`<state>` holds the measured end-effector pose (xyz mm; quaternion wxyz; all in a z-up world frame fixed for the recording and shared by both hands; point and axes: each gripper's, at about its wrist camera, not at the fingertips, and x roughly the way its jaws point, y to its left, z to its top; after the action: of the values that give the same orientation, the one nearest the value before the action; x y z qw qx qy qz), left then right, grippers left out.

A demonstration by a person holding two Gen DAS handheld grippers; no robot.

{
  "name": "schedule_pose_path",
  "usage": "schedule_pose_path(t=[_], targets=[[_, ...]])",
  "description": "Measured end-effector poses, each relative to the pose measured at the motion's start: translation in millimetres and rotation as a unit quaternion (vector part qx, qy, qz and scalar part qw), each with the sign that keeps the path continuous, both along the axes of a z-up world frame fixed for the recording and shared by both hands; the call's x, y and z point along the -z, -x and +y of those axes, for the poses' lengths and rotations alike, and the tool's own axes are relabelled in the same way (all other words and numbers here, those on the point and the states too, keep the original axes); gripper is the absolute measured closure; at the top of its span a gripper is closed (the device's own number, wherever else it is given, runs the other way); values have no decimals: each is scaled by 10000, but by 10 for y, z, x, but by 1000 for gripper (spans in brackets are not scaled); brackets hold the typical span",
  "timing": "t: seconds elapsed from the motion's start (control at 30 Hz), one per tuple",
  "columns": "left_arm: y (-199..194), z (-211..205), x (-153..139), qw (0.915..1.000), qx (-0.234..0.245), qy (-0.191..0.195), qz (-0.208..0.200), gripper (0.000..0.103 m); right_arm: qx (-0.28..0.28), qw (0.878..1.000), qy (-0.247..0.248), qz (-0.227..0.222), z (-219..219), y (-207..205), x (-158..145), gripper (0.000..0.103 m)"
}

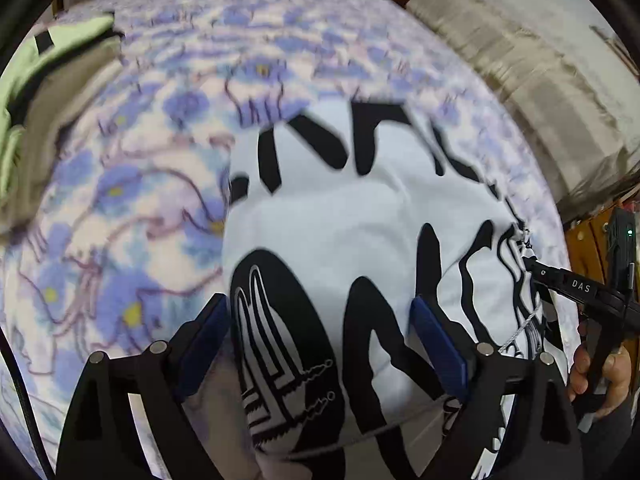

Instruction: Fold large clothes

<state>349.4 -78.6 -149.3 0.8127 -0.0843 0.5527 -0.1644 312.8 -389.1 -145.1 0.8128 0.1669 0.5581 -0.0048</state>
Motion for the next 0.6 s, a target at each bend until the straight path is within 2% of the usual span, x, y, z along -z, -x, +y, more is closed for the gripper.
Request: schedule_pose_path(t=[0.07,0.13,0.2,0.3,0.4,0.47,0.57,0.6], targets=[[-19,50,-4,9998,-98,122,104,13,25,9998,177,12,41,-11,-73,91],[6,91,-82,9998,-145,95,101,13,34,9989,466,-52,85,8,-199,79],[84,98,-215,9995,-172,-224,-144,13,64,9951,950,-249,165,84,-409,69],[252,110,-465,9973,-131,-426,-582,13,77,9905,1251,-567,281,186,-657,68],[372,50,-696,9954,15,-416,-857,13,-208,9909,917,-960,483,225,-872,68],[411,-32,-803,9950,87,-263,-960,13,-500,9906,612,-1120,679,161,-948,68],[371,-140,-828,9950,153,-9,-987,13,-829,9904,-72,-1105,928,33,-913,68],[318,-168,-773,9959,114,82,-891,17,-855,9899,-270,-1100,979,-12,-868,68]])
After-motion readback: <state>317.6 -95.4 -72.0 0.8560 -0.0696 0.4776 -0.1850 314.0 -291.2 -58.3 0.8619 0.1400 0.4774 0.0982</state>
